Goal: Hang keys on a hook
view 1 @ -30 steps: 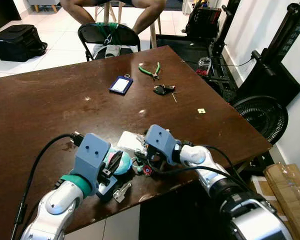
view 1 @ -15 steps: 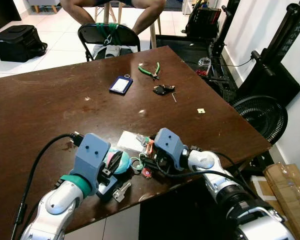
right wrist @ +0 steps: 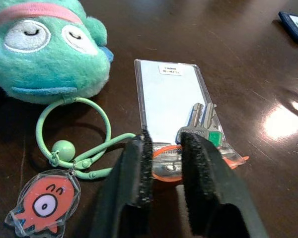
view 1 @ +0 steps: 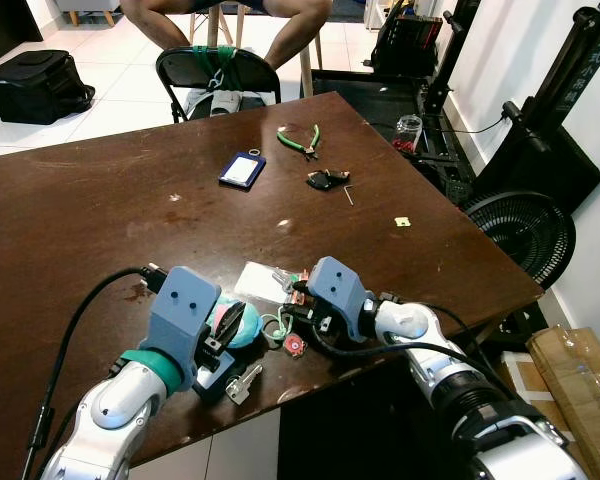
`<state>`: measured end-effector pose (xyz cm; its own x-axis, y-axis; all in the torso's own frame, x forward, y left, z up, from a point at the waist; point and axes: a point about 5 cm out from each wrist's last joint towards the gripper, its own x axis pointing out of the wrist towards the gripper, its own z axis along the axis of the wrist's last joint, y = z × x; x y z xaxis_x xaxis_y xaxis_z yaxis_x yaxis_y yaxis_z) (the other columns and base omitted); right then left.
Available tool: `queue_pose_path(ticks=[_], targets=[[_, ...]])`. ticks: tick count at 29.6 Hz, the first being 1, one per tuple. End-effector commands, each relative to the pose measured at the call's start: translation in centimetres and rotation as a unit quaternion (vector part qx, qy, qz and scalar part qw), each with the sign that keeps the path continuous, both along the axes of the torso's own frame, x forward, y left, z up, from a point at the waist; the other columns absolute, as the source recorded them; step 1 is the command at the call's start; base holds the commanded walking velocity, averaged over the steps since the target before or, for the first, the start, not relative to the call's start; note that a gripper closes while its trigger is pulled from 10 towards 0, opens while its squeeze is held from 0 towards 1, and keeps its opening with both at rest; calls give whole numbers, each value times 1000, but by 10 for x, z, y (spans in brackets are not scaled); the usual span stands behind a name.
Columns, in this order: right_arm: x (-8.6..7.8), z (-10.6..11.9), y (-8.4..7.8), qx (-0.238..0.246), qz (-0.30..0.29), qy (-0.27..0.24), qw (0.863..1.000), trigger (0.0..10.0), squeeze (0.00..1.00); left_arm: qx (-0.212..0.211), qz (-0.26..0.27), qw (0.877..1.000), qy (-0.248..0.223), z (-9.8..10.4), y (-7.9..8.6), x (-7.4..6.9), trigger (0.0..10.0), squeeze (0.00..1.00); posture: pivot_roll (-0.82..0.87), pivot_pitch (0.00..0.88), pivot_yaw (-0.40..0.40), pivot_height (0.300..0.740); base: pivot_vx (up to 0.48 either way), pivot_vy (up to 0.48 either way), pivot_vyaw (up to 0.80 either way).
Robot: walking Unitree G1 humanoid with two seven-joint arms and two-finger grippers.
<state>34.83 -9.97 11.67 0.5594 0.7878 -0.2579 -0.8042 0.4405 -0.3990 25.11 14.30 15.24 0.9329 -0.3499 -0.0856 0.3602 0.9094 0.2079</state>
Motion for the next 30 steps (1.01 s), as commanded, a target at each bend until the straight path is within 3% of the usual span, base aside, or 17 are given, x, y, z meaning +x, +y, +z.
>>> queue_pose_path(ticks=[1,12,16,21,26,27,30], targets=[[-3,-4,0,7,1,10,1000,0,0,3,4,1000,11,-4,2,-2,10000,0,17,72,70,740,0,0,0],[-4,-2,-2,16,7,13,1000,0,0,3,3,1000,12,-4,2,-2,10000,0,17,72,70,740,0,0,0],[-2,16,1,61,19,5,998,0,0,3,4,1000,12,-4,3,-2,10000,0,19,78,75,740,0,0,0],[-1,26,3,78,28,-6,997,0,0,4,3,1000,13,-4,3,-2,10000,0,16,79,76,740,0,0,0],[-1,50,7,117,36,-40,992,0,0,3,2,1000,13,-4,1,-2,10000,0,13,81,76,740,0,0,0],[-2,55,7,124,37,-48,990,10000,0,3,2,1000,13,-4,1,-2,10000,0,12,84,77,740,0,0,0],[-6,54,8,124,39,-47,990,10000,0,3,1,1000,14,-4,0,-3,10000,0,11,85,76,740,0,0,0]])
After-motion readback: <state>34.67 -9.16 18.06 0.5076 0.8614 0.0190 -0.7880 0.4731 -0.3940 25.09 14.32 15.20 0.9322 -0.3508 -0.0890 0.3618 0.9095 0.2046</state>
